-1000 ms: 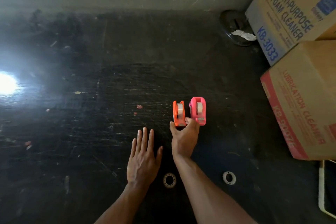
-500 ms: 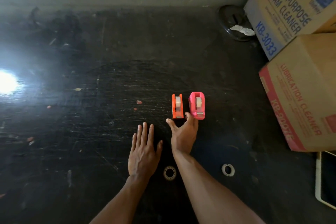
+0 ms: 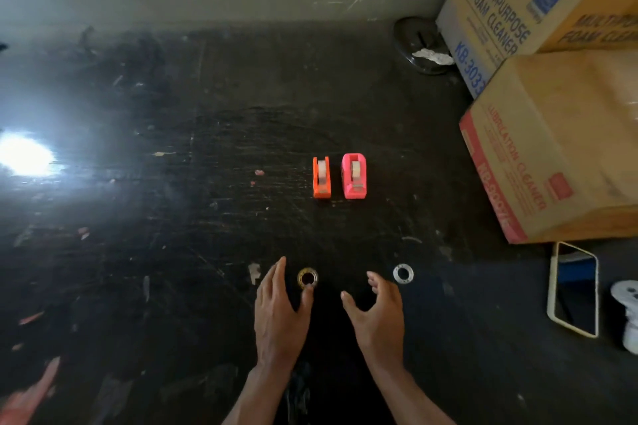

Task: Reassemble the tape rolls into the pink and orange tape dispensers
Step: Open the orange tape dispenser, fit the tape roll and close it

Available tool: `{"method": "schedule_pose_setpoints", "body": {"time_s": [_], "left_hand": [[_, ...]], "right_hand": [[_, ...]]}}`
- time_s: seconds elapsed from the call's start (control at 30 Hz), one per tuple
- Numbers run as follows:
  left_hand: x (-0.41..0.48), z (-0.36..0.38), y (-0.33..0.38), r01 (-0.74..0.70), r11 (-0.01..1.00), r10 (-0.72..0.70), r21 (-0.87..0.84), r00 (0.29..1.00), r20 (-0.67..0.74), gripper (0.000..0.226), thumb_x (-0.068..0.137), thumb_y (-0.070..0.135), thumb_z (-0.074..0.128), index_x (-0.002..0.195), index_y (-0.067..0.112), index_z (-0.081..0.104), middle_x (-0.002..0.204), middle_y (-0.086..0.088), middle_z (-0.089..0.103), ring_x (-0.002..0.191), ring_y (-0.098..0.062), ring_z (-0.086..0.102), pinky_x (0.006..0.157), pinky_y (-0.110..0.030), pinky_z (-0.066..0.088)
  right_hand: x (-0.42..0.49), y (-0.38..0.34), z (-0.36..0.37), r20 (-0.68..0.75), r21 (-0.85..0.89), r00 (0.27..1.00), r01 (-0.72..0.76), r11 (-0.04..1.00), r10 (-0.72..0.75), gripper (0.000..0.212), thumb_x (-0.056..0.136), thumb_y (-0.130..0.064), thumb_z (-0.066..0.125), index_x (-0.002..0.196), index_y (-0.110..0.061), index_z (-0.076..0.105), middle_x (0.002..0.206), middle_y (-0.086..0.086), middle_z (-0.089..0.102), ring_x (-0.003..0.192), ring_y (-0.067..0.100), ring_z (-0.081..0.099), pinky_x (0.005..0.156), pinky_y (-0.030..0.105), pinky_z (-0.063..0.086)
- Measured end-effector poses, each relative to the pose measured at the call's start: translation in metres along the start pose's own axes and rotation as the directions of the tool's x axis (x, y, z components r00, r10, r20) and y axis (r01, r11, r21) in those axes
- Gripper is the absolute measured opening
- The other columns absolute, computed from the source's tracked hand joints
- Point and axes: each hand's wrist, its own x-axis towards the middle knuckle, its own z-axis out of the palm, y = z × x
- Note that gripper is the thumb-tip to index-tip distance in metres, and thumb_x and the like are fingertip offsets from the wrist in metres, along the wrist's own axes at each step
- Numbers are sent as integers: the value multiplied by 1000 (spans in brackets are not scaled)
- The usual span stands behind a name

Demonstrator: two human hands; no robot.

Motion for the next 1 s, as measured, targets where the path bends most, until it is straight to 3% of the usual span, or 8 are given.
{"method": "schedule_pose_setpoints", "body": {"time_s": [0.3, 0.43, 0.53, 0.7, 0.83, 1.0], "left_hand": [[-40, 11, -11, -4, 999, -1, 51, 995, 95, 92, 87, 42, 76, 160, 22, 24, 158, 0, 36, 145, -18, 37, 111, -40, 49], [-18, 11, -6, -1, 996, -8, 87, 995, 96, 89, 89, 39, 75, 160, 20, 25, 155, -3, 39, 142, -21, 40, 105, -40, 52], [3, 13, 1, -26, 990, 10, 138, 994, 113, 83, 91, 35, 74, 159, 18, 30, 148, -5, 44, 136, -23, 45, 101, -37, 53], [26, 17, 8, -95, 980, 74, 175, 990, 120, 50, 94, 29, 69, 141, 19, 54, 132, -2, 53, 122, -19, 53, 90, -29, 55], [45, 22, 18, -112, 985, 95, 130, 987, 129, 46, 93, 31, 70, 136, 22, 57, 129, 0, 54, 119, -15, 54, 89, -26, 53], [84, 33, 47, -130, 988, 121, 81, 988, 100, 43, 95, 32, 68, 135, 25, 58, 130, 1, 54, 120, -14, 54, 91, -24, 50]], "right_hand": [[0, 42, -52, -68, -15, 997, -30, 999, 29, 57, 82, -34, 84, 130, -14, 59, 118, -6, 55, 118, 18, 56, 95, 28, 46], [26, 46, -62, -90, -34, 995, -47, 998, 44, 64, 84, -33, 84, 137, -12, 56, 131, 5, 57, 119, 21, 60, 101, 35, 51], [46, 45, -62, -68, -82, 998, -20, 996, 14, 66, 84, -31, 83, 141, -12, 56, 134, 8, 58, 121, 23, 60, 101, 38, 53], [69, 39, -55, -38, -153, 998, 35, 988, -41, 41, 88, -25, 79, 125, -12, 69, 116, 5, 65, 107, 22, 65, 92, 34, 54], [81, 27, -40, -11, -130, 998, 66, 989, -68, 33, 88, -24, 79, 118, -14, 72, 110, 1, 65, 102, 20, 65, 87, 29, 50], [108, -2, -12, 27, -133, 995, 101, 986, -98, 35, 88, -26, 78, 120, -17, 71, 116, 0, 65, 109, 18, 64, 93, 32, 54]]}}
